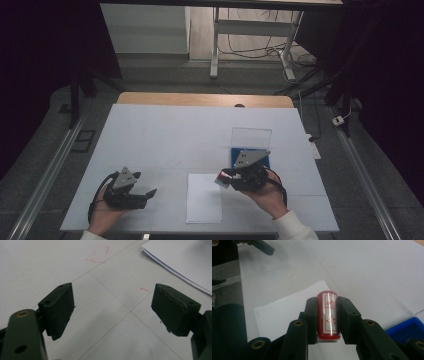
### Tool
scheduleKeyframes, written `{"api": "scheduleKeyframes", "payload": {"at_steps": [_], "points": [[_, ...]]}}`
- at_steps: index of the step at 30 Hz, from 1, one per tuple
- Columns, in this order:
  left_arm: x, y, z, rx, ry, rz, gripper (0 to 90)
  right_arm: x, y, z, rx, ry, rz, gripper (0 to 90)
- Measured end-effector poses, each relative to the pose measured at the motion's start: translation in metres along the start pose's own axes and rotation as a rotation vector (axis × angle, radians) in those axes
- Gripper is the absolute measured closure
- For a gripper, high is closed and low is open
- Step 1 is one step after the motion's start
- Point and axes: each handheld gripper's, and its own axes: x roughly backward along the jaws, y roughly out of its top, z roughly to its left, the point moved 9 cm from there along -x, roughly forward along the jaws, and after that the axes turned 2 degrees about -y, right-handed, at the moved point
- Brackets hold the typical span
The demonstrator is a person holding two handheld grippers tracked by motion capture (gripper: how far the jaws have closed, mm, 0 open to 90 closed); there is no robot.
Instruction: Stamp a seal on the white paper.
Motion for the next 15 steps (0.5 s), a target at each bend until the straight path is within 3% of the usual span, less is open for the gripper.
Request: {"api": "scheduleKeyframes", "payload": {"at_steps": [15], "points": [[-0.001, 0.000, -0.001, -0.005, -0.002, 0.002, 18.8, -0.028, 0.002, 0.034, 0.075, 0.058, 0.050, 69.7]]}}
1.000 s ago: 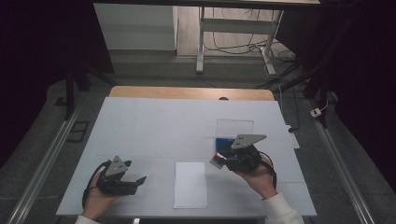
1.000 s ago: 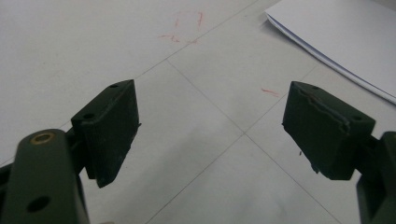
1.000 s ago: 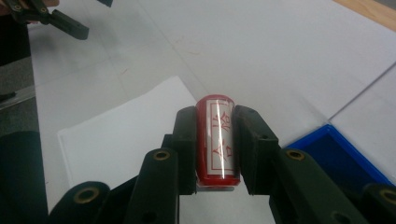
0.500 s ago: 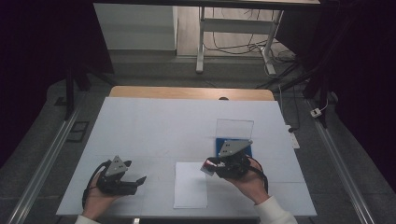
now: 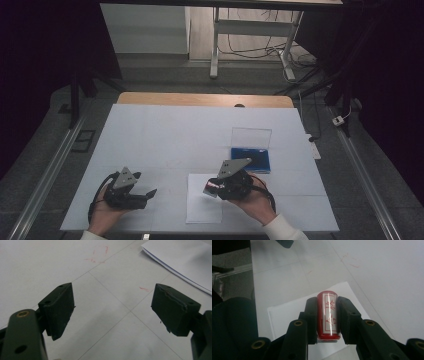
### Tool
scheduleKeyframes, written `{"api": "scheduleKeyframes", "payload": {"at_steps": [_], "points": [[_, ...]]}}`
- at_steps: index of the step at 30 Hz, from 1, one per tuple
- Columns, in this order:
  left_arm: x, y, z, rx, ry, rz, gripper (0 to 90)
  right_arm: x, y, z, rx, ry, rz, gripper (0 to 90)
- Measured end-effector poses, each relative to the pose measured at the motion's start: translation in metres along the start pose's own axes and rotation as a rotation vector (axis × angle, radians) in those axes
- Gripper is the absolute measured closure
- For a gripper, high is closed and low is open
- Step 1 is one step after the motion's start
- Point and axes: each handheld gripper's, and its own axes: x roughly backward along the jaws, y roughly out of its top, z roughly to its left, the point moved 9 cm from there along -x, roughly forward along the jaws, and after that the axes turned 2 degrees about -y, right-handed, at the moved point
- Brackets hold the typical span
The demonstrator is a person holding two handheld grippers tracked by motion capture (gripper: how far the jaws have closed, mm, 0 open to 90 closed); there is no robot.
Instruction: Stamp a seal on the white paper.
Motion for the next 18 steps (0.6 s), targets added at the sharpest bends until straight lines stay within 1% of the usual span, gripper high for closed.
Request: {"api": "scheduleKeyframes", "payload": {"at_steps": [2, 8, 9, 17, 18], "points": [[0.000, 0.000, 0.000, -0.004, 0.000, 0.005, 18.8, -0.004, 0.001, 0.003, 0.002, 0.005, 0.009, 69.7], [-0.001, 0.000, -0.001, -0.005, 0.001, 0.005, 18.8, -0.014, 0.002, 0.007, 0.026, -0.001, 0.030, 69.7], [-0.001, 0.000, -0.001, -0.004, 0.002, 0.004, 18.8, -0.015, 0.002, 0.008, 0.024, -0.001, 0.033, 69.7], [-0.001, 0.000, 0.000, -0.005, 0.000, 0.005, 18.9, -0.026, -0.004, 0.007, 0.035, -0.014, 0.068, 69.7], [0.000, 0.000, 0.000, -0.004, 0.000, 0.005, 18.9, -0.028, -0.004, 0.007, 0.033, -0.010, 0.064, 69.7]]}}
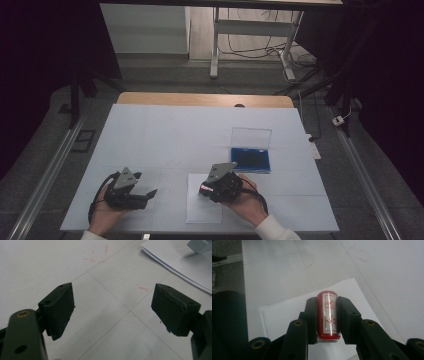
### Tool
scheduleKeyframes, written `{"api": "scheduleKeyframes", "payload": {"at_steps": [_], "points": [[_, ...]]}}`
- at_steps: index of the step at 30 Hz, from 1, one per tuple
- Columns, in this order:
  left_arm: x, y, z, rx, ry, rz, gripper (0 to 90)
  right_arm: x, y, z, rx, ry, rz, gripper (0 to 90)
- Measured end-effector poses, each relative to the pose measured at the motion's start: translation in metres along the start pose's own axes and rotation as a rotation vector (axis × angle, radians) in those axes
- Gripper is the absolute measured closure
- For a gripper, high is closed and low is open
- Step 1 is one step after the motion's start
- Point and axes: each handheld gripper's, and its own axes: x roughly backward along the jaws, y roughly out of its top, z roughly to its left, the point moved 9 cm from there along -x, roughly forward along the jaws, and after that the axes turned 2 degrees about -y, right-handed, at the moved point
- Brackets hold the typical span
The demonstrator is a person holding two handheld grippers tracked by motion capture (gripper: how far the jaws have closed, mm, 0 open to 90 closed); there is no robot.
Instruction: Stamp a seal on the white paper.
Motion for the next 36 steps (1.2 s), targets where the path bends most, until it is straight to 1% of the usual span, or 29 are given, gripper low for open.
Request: {"api": "scheduleKeyframes", "payload": {"at_steps": [3, 11, 18, 20, 36], "points": [[0.000, 0.000, 0.000, 0.000, 0.000, 0.000, 18.9, -0.004, -0.002, -0.001, 0.002, -0.009, 0.016, 69.7], [0.000, 0.000, 0.000, -0.002, 0.000, 0.002, 18.9, -0.011, -0.006, 0.000, 0.008, -0.007, 0.037, 69.7], [0.000, -0.001, 0.000, -0.004, -0.001, 0.005, 18.8, -0.014, -0.008, 0.000, 0.009, 0.000, 0.042, 69.7], [0.000, 0.000, 0.000, -0.003, -0.001, 0.004, 18.9, -0.014, -0.009, 0.000, 0.010, 0.000, 0.050, 69.7], [0.000, -0.001, 0.000, -0.004, -0.002, 0.006, 19.0, -0.016, -0.008, 0.000, 0.020, -0.004, 0.053, 69.7]]}}
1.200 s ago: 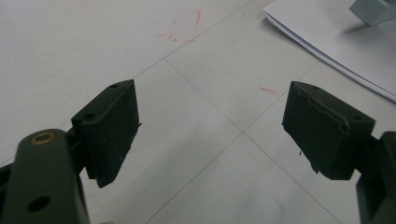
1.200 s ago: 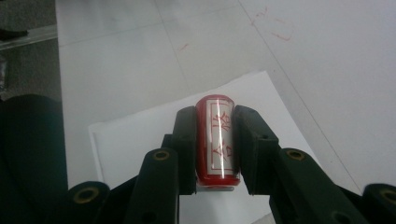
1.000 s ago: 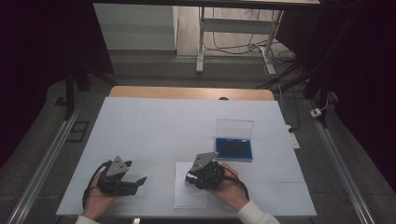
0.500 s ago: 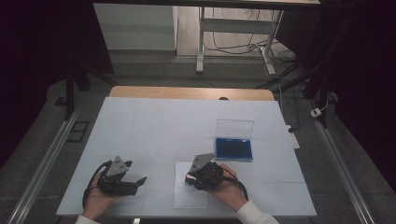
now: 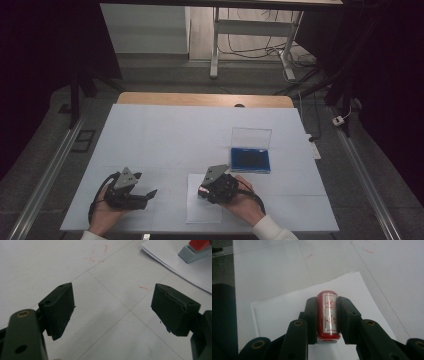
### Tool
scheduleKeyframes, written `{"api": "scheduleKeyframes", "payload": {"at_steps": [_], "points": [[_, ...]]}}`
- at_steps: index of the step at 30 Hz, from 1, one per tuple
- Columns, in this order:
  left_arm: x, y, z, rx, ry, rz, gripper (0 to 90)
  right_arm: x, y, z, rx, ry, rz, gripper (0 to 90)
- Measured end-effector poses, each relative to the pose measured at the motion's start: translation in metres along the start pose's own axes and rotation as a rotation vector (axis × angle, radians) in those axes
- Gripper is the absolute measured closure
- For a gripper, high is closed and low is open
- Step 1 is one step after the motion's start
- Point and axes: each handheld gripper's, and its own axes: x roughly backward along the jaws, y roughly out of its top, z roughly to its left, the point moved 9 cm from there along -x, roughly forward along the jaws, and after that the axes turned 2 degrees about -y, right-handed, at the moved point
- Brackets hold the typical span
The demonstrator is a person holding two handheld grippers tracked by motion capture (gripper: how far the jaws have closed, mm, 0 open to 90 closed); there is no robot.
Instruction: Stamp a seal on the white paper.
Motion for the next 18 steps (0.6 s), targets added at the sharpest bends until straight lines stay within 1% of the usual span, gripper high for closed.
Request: {"api": "scheduleKeyframes", "payload": {"at_steps": [12, 18], "points": [[-0.0006, -0.0004, -0.0008, -0.002, 0.002, 0.005, 19.0, -0.0009, -0.0004, -0.0012, -0.007, 0.008, 0.021, 70.1], [0.0001, -0.0003, -0.0009, 0.001, 0.001, 0.003, 19.0, -0.0040, -0.0021, -0.0013, -0.010, 0.009, 0.047, 70.4]]}}
